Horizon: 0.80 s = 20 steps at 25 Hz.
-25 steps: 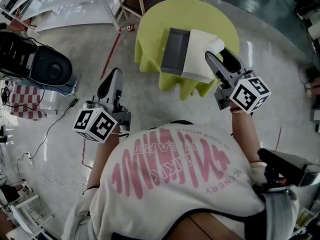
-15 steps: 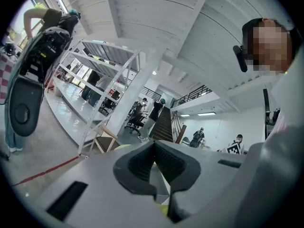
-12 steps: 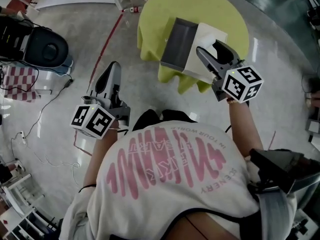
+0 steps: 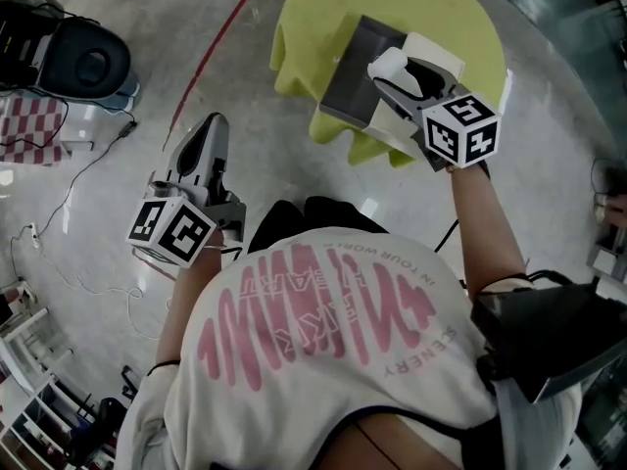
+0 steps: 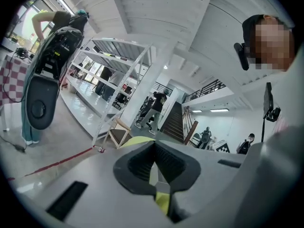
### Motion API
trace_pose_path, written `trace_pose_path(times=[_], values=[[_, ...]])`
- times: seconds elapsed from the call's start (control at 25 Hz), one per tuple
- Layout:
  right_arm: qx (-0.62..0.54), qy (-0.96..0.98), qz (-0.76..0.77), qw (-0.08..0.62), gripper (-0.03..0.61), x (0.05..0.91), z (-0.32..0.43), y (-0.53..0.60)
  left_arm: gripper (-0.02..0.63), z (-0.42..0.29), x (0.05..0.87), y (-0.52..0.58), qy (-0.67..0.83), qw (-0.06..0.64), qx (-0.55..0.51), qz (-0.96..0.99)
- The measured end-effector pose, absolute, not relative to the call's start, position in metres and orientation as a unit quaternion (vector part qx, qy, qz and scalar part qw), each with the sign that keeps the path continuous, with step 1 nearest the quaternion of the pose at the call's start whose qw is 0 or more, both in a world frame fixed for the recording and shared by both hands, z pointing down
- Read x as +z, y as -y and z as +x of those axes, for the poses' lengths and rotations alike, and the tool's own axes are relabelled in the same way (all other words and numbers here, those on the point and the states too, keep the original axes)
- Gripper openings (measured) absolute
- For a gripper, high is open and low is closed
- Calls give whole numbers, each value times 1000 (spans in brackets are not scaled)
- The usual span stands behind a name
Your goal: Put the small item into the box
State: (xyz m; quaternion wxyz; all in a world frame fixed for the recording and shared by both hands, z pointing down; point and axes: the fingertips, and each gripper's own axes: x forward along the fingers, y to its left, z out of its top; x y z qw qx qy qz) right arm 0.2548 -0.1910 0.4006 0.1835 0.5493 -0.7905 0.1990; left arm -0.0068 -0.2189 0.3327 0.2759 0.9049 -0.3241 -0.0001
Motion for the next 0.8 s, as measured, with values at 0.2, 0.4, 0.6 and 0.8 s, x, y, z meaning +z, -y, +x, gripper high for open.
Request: trace_pose_path(times=[0.2, 0.4, 0.6, 0.8], values=[[190, 795, 512, 265, 276, 422, 255, 201, 8, -13, 335, 219, 338, 277, 4, 899], [196, 793, 463, 345, 276, 447, 252, 203, 8, -23, 340, 220, 355, 279, 8, 892], [199, 787, 406, 419, 276, 471, 248, 208, 8, -26, 341, 222, 363, 273, 10, 891], [200, 775, 368, 474, 276, 486, 242, 213, 8, -36, 341, 221, 375, 268, 10, 887]])
